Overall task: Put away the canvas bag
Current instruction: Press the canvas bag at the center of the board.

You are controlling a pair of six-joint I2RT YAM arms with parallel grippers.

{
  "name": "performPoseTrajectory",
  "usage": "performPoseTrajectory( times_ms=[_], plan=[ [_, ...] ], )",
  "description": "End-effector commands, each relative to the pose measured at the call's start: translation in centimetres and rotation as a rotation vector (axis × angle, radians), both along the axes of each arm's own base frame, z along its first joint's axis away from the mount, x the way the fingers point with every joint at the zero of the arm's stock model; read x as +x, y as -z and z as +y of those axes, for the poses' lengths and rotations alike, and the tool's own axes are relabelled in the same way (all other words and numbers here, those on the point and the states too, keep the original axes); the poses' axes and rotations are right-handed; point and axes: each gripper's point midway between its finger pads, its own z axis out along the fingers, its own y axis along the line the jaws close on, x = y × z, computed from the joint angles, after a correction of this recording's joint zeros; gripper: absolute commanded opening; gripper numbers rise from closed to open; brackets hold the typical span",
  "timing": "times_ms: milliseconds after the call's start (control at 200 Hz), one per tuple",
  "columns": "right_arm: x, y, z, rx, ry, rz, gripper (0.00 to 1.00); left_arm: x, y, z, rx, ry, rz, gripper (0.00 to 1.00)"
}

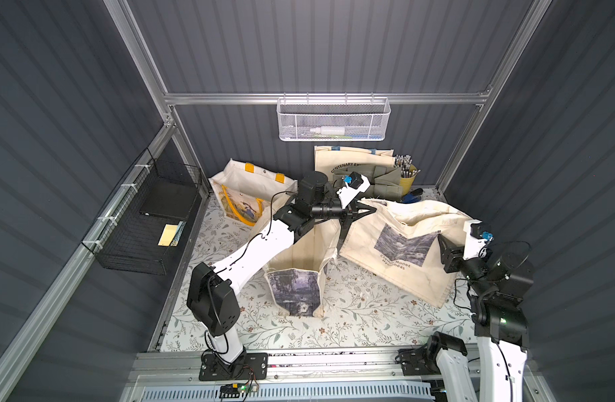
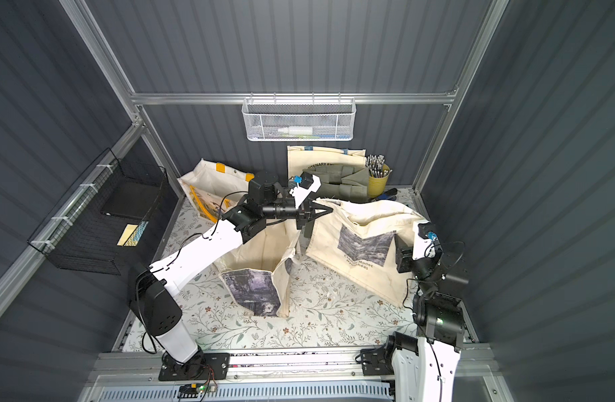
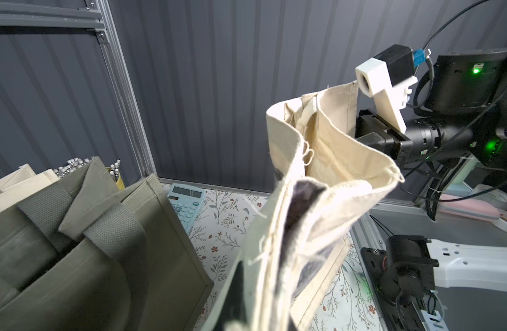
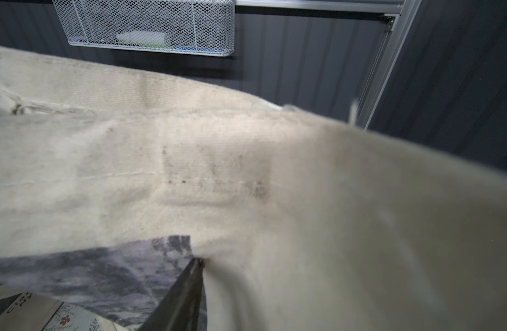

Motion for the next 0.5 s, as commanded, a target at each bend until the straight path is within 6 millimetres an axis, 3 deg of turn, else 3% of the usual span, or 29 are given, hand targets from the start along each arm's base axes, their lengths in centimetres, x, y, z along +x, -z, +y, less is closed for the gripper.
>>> performPoseTrajectory(
  times_ms=[0, 130, 215, 300, 415, 495],
  plan=[
    [-1.5, -3.3, 1.3, -0.076, -0.057, -0.068, 0.49, -1.2, -2.7, -1.0, -0.015, 0.036, -0.079, 0.0],
    [-2.6, -5.5, 3.2, -0.072, -0.157, -0.106, 0.55, -1.2, -2.3, -2.2, 0.024, 0.032, -0.08, 0.0],
    [-2.6, -6.6, 2.2, -0.073, -0.092, -0.125, 0.6, -0.8, -2.2, -2.3, 0.041, 0.009, -0.071, 0.0],
    [-1.9, -5.2, 0.5, -0.093, 0.008, -0.078, 0.67, -1.0, -2.0, -2.1, 0.052, 0.009, -0.062, 0.0],
    [-1.8, -3.2, -0.5, -0.077, 0.069, -0.038, 0.68, -0.4, -2.3, -2.0, 0.048, -0.028, -0.049, 0.0],
    [-1.6, -1.8, -2.8, -0.054, 0.206, -0.033, 0.79, -0.1, -2.4, -2.0, 0.049, -0.045, -0.041, 0.0]
  ],
)
